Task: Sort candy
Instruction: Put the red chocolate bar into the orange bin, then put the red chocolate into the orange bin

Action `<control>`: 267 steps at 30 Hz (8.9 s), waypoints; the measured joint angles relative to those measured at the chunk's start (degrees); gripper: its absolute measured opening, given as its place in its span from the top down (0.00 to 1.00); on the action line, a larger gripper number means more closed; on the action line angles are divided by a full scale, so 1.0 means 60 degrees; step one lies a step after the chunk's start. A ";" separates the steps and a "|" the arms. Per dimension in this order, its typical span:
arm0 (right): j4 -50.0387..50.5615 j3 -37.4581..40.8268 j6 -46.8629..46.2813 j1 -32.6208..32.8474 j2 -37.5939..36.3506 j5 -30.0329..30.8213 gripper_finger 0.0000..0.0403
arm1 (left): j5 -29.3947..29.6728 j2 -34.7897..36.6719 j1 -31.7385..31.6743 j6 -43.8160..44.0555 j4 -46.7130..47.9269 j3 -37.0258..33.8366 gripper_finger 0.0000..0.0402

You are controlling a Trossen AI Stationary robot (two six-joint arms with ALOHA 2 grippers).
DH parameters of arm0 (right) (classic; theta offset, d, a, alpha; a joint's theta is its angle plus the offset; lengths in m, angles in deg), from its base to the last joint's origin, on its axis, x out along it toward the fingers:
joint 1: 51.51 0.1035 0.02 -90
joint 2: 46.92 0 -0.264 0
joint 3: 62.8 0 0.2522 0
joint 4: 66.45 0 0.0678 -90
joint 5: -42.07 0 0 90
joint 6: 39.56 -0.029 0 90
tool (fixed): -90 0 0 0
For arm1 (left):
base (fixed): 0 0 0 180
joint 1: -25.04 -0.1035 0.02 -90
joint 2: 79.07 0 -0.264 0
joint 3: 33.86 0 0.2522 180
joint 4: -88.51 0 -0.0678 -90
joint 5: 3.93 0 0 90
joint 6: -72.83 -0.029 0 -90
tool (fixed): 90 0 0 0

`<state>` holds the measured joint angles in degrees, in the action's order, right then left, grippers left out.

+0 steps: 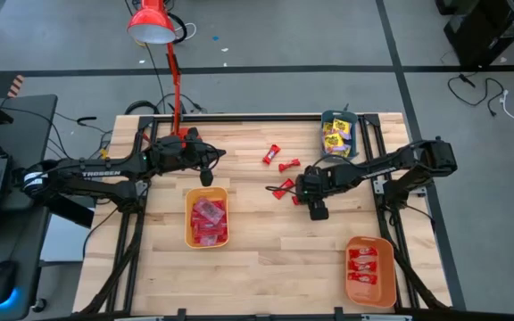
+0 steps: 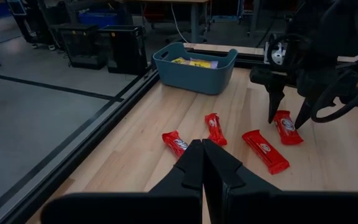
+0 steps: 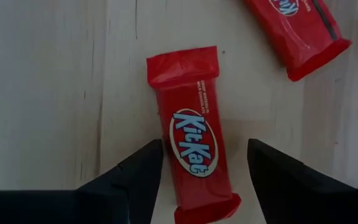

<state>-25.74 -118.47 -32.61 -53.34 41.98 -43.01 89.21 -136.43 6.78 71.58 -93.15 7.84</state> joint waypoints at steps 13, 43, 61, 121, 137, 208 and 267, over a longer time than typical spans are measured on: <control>0.0002 0.0044 -0.0385 0.0000 -0.0004 -0.0379 0.68 | 0.0000 0.0000 0.0000 0.0003 0.0011 0.0000 0.99; 0.1404 -0.0865 -0.1029 0.0051 0.0025 -0.0619 0.84 | -0.0002 0.0000 0.0000 0.0010 0.0065 0.0000 0.99; 0.3764 -0.0925 -0.2690 0.0074 0.0004 0.0028 0.98 | -0.0004 0.0000 0.0000 0.0013 0.0068 0.0000 0.99; -0.1660 0.2204 -1.0375 0.0161 -0.1455 0.1051 0.98 | -0.0004 0.0000 0.0004 0.0032 0.0113 0.0000 0.99; -0.1630 0.2270 -0.9807 0.0806 -0.2809 0.1769 1.00 | -0.1012 0.0000 0.0004 0.0319 0.0053 0.0000 0.99; -0.5740 0.1964 -0.2677 0.2414 -0.1051 0.2714 0.94 | -0.1279 -0.3592 0.1803 -0.0752 -0.4495 0.0002 0.99; -0.8244 0.1956 -0.3310 0.1629 0.1634 0.0869 0.77 | -0.1282 -0.3588 0.1803 -0.0744 -0.4291 0.0002 0.99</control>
<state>-75.20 -106.74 -52.48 -43.56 51.79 -37.79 81.51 -157.96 17.60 67.12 -118.90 7.86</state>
